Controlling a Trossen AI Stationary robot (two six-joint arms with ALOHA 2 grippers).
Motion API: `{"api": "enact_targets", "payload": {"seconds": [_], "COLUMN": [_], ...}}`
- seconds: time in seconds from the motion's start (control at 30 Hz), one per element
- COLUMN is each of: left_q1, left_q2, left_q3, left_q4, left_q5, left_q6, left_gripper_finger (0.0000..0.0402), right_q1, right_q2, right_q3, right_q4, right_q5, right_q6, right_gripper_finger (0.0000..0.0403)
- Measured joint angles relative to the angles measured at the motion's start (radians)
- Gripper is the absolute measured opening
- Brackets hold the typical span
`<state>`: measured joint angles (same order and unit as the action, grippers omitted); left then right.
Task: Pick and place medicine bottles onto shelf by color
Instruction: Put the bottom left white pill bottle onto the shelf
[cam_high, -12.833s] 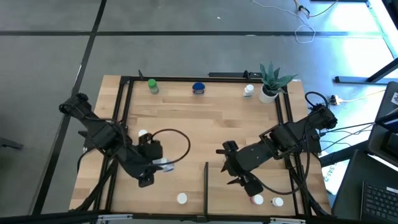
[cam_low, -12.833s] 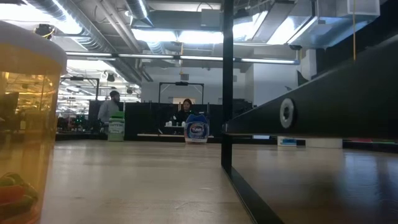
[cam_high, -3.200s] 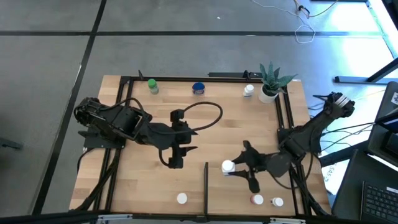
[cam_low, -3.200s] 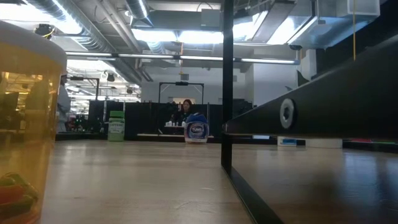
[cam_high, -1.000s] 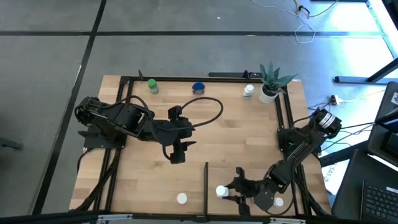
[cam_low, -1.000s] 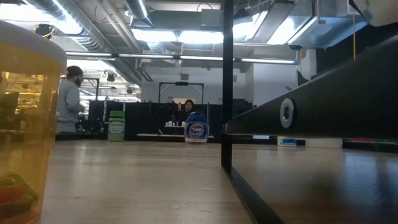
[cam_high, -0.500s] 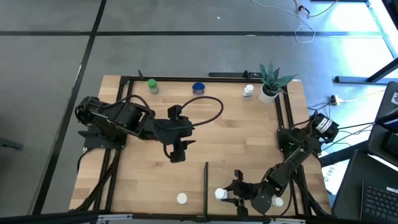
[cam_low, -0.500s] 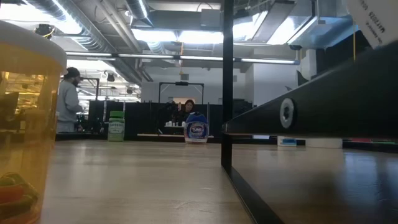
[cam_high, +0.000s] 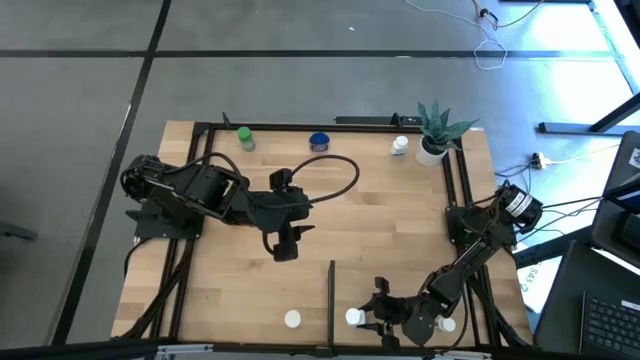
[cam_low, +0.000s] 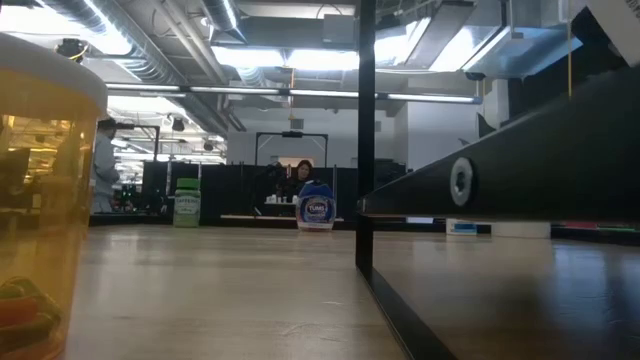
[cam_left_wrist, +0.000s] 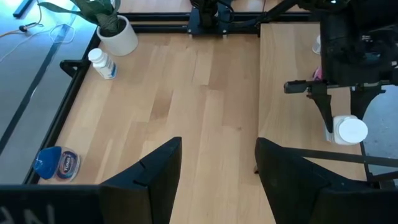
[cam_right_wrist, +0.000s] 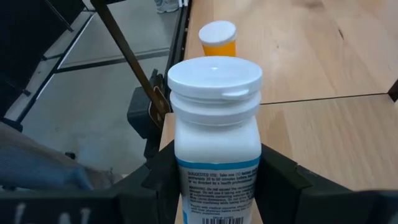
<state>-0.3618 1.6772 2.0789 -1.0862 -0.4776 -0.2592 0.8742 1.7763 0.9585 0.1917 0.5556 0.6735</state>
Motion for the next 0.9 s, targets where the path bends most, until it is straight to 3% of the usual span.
{"api": "enact_targets", "payload": {"seconds": [0.9], "left_q1": [0.0], "left_q2": [0.0], "left_q3": [0.0], "left_q4": [-0.006], "left_q5": [0.0], "left_q6": [0.007], "left_gripper_finger": [0.0198], "right_q1": [0.0], "right_q2": [0.021], "right_q3": [0.0], "right_q4": [-0.029], "right_q5": [-0.007], "right_q6": [-0.025], "right_gripper_finger": [0.0164]}}
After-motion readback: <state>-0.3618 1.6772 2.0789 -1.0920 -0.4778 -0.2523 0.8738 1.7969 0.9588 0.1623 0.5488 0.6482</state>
